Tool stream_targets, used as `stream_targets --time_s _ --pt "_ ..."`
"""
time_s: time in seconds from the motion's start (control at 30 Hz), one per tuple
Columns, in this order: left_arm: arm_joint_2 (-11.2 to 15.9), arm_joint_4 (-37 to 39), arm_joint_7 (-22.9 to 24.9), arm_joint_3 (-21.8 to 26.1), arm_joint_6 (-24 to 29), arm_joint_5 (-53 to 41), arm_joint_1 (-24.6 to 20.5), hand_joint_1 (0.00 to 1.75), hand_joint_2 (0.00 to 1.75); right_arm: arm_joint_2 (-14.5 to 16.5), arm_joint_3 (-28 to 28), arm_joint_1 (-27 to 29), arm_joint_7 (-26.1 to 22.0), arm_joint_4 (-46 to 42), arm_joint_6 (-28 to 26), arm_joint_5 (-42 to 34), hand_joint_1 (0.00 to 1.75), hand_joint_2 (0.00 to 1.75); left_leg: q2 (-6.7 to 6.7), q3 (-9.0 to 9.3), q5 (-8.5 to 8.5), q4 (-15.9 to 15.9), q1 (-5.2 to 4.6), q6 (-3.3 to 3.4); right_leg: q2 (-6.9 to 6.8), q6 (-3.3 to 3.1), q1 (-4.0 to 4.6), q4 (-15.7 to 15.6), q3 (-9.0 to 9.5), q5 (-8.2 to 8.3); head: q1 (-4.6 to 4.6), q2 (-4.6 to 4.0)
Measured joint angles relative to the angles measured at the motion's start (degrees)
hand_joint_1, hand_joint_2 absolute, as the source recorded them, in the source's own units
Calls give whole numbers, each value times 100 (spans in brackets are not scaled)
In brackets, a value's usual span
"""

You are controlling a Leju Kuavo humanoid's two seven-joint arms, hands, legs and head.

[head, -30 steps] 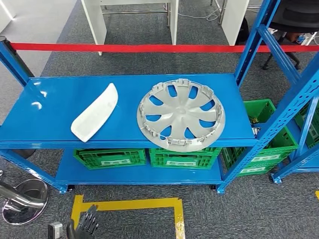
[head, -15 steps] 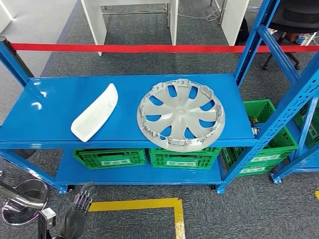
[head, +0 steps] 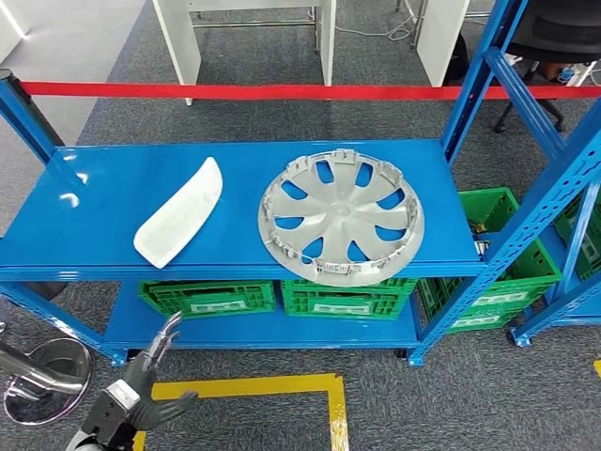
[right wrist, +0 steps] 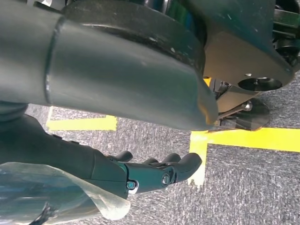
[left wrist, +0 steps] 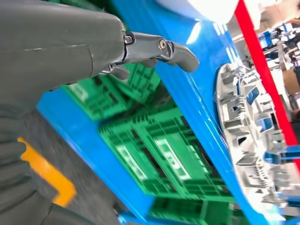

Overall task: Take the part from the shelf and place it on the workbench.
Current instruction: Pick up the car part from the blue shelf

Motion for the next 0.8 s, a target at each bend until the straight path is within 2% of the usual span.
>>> stream_targets --time_s 0.3,0.43,0.6,0.8 --pt "447 -495 485 -679 1282 -1168 -114 0 175 24 120 -8 121 15 -17 -47 0 0 1 0 0 0 0 0 1 0 0 0 2 0 1 0" --pt "525 -651 717 -833 1908 -1675 -176 0 175 30 166 -12 163 22 -27 -74 0 0 1 1 0 1 0 0 1 0 0 0 2 0 1 0" --pt "436 -873 928 -733 2781 -2075 -224 0 175 31 243 -14 200 30 -98 -137 0 0 1 1 0 2 0 0 1 0 0 0 3 1 0 0" --pt "279 -1096 1111 -240 3907 -2819 -225 0 175 31 303 -11 246 45 -132 -209 0 0 1 1 0 2 0 0 2 0 0 0 3 1 0 0"
